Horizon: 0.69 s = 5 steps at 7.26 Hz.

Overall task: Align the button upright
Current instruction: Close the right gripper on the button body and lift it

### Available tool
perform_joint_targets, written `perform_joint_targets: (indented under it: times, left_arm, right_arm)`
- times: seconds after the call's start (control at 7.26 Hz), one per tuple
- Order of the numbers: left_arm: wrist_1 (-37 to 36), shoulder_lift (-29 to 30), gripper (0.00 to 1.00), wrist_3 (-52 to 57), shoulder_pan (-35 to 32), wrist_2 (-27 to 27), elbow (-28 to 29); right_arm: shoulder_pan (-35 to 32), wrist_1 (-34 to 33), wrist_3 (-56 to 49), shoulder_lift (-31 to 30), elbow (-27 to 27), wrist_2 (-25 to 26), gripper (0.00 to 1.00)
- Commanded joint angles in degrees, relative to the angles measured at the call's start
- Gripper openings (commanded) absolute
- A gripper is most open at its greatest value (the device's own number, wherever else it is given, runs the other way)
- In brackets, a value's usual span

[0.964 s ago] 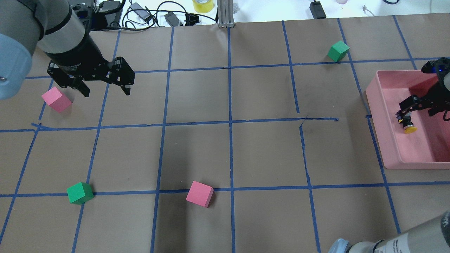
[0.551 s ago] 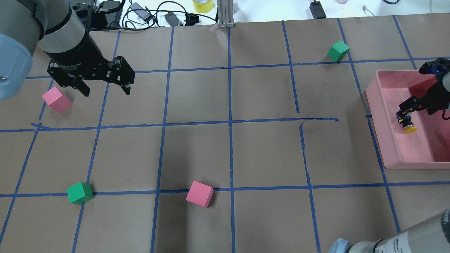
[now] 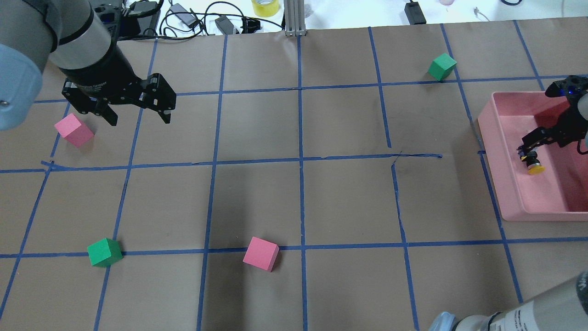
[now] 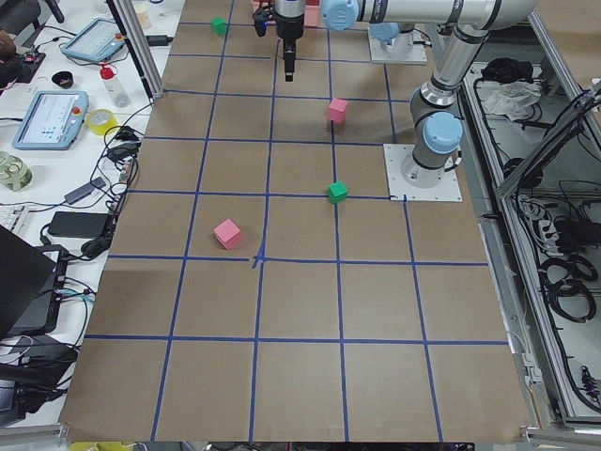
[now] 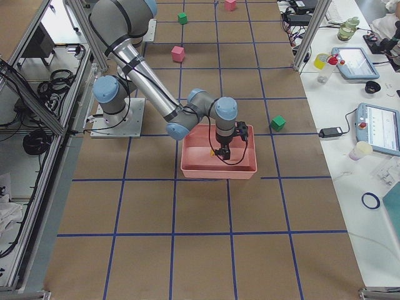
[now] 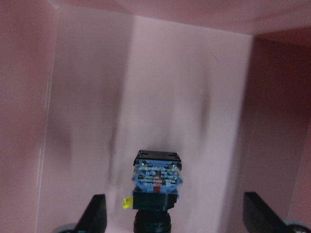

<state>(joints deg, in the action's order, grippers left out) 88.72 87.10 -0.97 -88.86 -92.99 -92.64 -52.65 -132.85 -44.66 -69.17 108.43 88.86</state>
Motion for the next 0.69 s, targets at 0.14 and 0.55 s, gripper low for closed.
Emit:
perform_joint_targets:
  times: [0.14,0.55]
  left_arm:
    - [0.0,0.0,1.00,0.0,0.0,0.0,0.0]
    - [-0.1,0.0,1.00,0.1,0.0,0.0,0.0]
  right_arm:
    - [0.0,-1.9,0.0,0.3,0.4,-0.4,0.96]
    - [0.0,-2.0,-0.1,2.2,0.4,-4.4,0.98]
